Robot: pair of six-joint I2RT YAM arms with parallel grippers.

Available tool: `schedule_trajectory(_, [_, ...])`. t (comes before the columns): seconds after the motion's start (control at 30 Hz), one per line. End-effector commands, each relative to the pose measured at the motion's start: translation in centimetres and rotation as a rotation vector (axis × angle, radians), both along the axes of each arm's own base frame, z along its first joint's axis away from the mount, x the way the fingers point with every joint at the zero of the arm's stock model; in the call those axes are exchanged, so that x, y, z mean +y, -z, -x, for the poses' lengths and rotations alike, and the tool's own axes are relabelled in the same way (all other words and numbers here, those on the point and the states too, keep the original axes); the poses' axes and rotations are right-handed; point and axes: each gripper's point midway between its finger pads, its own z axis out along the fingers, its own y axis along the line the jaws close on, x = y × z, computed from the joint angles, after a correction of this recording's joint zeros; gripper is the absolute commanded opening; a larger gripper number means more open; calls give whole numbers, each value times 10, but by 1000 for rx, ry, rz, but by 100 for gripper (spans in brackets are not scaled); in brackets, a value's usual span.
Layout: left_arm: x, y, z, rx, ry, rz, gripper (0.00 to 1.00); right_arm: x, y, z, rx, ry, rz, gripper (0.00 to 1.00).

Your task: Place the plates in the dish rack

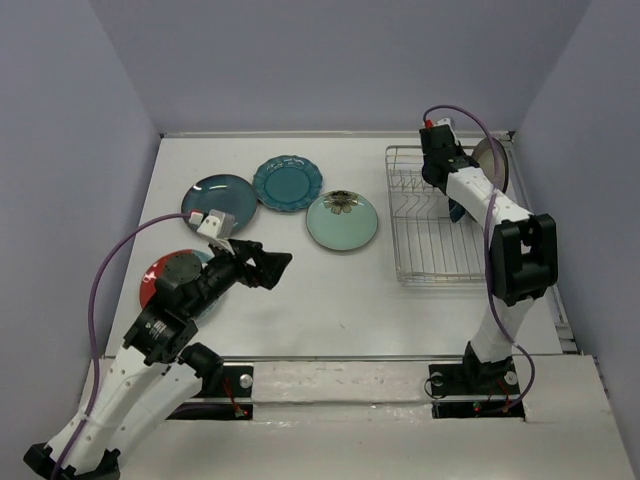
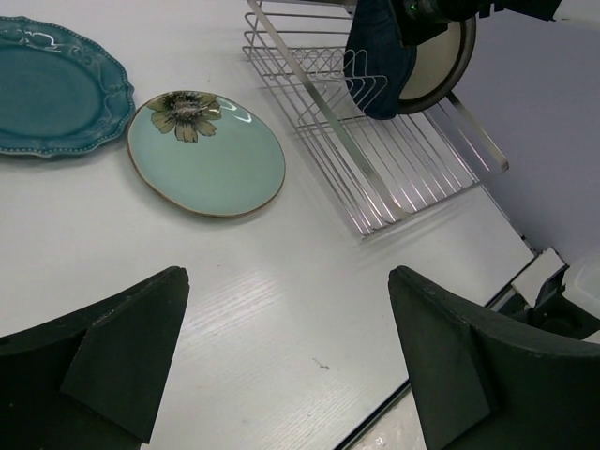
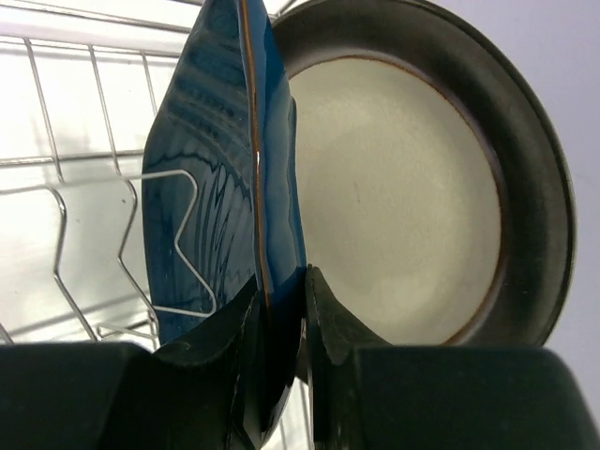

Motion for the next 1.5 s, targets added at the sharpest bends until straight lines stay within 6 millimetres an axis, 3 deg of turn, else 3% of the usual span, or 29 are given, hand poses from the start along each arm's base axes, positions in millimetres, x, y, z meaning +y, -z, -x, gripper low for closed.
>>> schedule_trajectory(0.0, [2,10,-12,32,-44,-17,99,5,6,-4,-47,22,-56,26])
schedule_trajectory(0.1, [4,17,-17,62,-73,-27,99,5,1,-1,-85,41,-85,46])
schedule_trajectory(0.13, [7,19,-20,68,-97,-29,99,6,-10,1,-118,43,-101,61])
schedule_trajectory(0.2, [10,25,-24,100,-129,-34,99,7,-24,5,-168,50,-137,72])
schedule_trajectory(0.23, [20,29,-32,115,-209,-41,99,9,-44,10,-240,54,-191,84])
schedule_trajectory(0.33, [34,40,-43,178,-332,-52,99,25,-67,20,-348,29,-361,92])
schedule_trajectory(0.37, [32,40,-44,181,-325,-49,99,29,-91,29,-416,4,-420,98])
schedule_trajectory(0.4, [29,44,-45,195,-315,-47,99,43,-96,31,-432,-40,-508,99])
schedule_trajectory(0.43, [23,44,-43,206,-289,-37,99,48,-99,36,-444,-65,-548,99])
schedule_trajectory(0.47, [20,44,-44,208,-276,-28,99,52,-116,44,-489,-85,-593,99])
schedule_trajectory(0.57, [9,53,-48,246,-245,-28,99,70,-127,62,-511,-158,-715,99])
schedule_trajectory(0.63, [0,58,-47,281,-218,10,99,85,-120,73,-493,-199,-808,100])
schedule_trajectory(0.67, [-2,62,-49,282,-215,11,99,90,-131,78,-521,-219,-850,100])
schedule_trajectory(0.73, [-17,71,-52,325,-180,76,99,105,-131,99,-522,-268,-964,100])
schedule_trajectory(0.77, [-20,76,-53,354,-187,100,99,110,-119,105,-515,-281,-1002,100])
schedule_trajectory(0.8, [-27,81,-61,357,-184,117,99,124,-132,121,-540,-349,-1091,100])
schedule_trajectory(0.87, [-35,90,-72,379,-195,134,99,136,-121,134,-539,-398,-1174,99])
schedule_trajectory(0.9, [-35,85,-75,363,-198,145,99,140,-135,141,-568,-432,-1208,97])
schedule_trajectory(0.93, [-37,95,-83,390,-222,131,97,147,-122,149,-535,-439,-1257,95])
schedule_trajectory(0.97, [-39,99,-88,395,-233,125,95,148,-129,158,-560,-465,-1280,93])
schedule_trajectory(1.0, [-38,106,-101,402,-275,112,91,155,-118,165,-523,-477,-1323,89])
schedule_trajectory(1.07, [-39,111,-112,404,-306,98,82,159,-120,177,-529,-509,-1355,80])
schedule_trajectory(1.1, [-40,118,-123,413,-339,79,79,163,-108,182,-500,-500,-1390,72])
schedule_trajectory(1.13, [-41,130,-130,429,-361,57,73,165,-113,188,-521,-536,-1408,66])
schedule_trajectory(1.17, [-40,124,-133,415,-374,63,71,168,-107,189,-505,-544,-1420,58])
schedule_trajectory(1.2, [-40,132,-143,421,-405,48,71,171,-109,197,-508,-570,-1446,50])
schedule_trajectory(1.3, [-42,155,-158,448,-447,11,71,174,-104,207,-511,-608,-1459,52])
schedule_trajectory(1.43, [-57,164,-181,443,-442,8,76,179,-95,214,-472,-671,-1446,63])
schedule_trajectory(1.47, [-58,178,-186,457,-450,-18,76,180,-91,215,-461,-668,-1449,64])
